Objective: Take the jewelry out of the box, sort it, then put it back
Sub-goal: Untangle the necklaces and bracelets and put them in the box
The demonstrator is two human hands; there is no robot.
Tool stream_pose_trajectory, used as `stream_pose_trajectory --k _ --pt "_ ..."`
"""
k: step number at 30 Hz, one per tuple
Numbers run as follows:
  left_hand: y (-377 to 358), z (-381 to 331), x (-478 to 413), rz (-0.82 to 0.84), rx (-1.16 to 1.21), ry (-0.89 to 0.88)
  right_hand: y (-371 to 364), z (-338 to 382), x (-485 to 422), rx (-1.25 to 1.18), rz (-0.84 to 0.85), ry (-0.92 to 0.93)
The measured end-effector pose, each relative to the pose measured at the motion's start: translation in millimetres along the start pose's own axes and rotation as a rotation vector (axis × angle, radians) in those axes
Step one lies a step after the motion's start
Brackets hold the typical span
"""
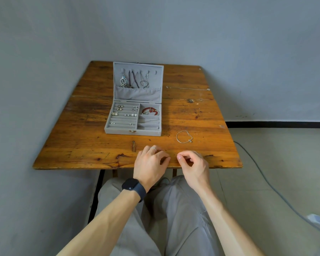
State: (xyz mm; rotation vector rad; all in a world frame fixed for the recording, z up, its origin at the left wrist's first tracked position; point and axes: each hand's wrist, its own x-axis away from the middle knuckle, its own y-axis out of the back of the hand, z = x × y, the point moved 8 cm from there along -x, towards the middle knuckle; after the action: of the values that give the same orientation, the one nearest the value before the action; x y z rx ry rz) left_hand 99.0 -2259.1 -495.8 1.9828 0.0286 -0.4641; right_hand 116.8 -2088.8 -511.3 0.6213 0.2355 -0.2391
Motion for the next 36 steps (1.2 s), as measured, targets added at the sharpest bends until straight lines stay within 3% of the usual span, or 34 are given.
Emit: stream_pose_trajectory --k 2,7,15,23,36 --pt "2.2 1.2 -3.4 0.015 0.086 0.05 0.6 -1.2 0.2 -0.02 0.005 -0.024" --pt "4.9 16.2 -15.3 0.073 0.56 0.275 2.0 -2.5 -0.9 -0.097 0.003 -0.081" --pt "2.9 20.8 -47.0 0.109 0.939 0.482 15.8 -16.1 -14.4 -0.316 -0.034 -0.248" --pt "-6.6 -4.0 -112.2 0.215 1.01 0.402 59.4 -29.4 -69.5 -0.33 -0.065 -0.259" --pt "-72.1 -33.7 -269.9 0.291 0.724 0.232 79.1 -91.1 -220.2 -0.024 -0.081 -0.235"
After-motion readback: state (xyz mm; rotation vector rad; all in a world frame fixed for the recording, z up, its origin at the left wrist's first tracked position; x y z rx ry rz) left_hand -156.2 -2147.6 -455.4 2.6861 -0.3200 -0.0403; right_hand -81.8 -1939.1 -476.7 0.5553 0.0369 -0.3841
